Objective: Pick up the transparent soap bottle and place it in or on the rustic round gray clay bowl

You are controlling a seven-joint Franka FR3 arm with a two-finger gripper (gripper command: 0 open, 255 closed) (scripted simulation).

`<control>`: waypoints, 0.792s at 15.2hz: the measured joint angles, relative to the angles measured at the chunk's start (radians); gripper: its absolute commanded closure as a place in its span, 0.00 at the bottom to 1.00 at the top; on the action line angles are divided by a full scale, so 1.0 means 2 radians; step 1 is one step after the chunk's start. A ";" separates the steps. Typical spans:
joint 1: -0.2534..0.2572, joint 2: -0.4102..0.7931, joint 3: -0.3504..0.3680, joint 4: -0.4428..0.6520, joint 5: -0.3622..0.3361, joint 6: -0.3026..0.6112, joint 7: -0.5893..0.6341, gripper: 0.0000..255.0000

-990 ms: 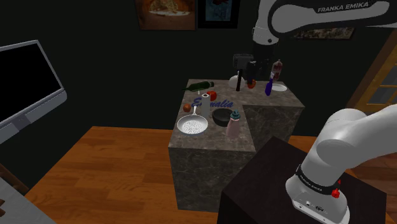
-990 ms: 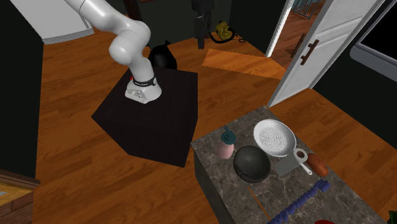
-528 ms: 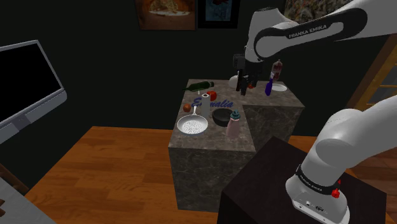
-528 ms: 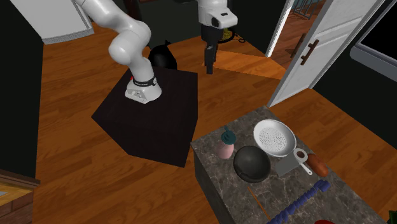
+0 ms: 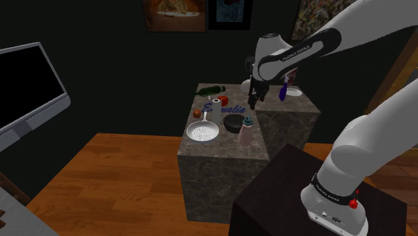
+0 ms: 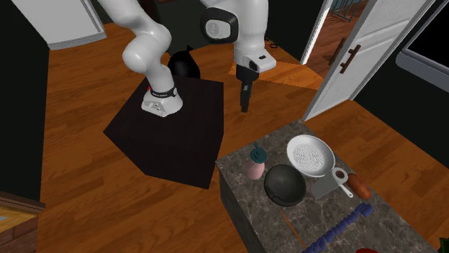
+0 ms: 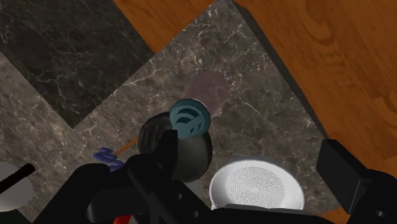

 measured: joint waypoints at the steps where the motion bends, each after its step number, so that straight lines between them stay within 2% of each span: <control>1: -0.002 0.020 -0.006 0.005 -0.002 0.016 -0.006 0.00; 6: -0.009 0.116 -0.026 0.028 -0.004 0.092 -0.032 0.00; 12: -0.020 0.248 -0.036 0.082 0.018 0.172 -0.070 0.00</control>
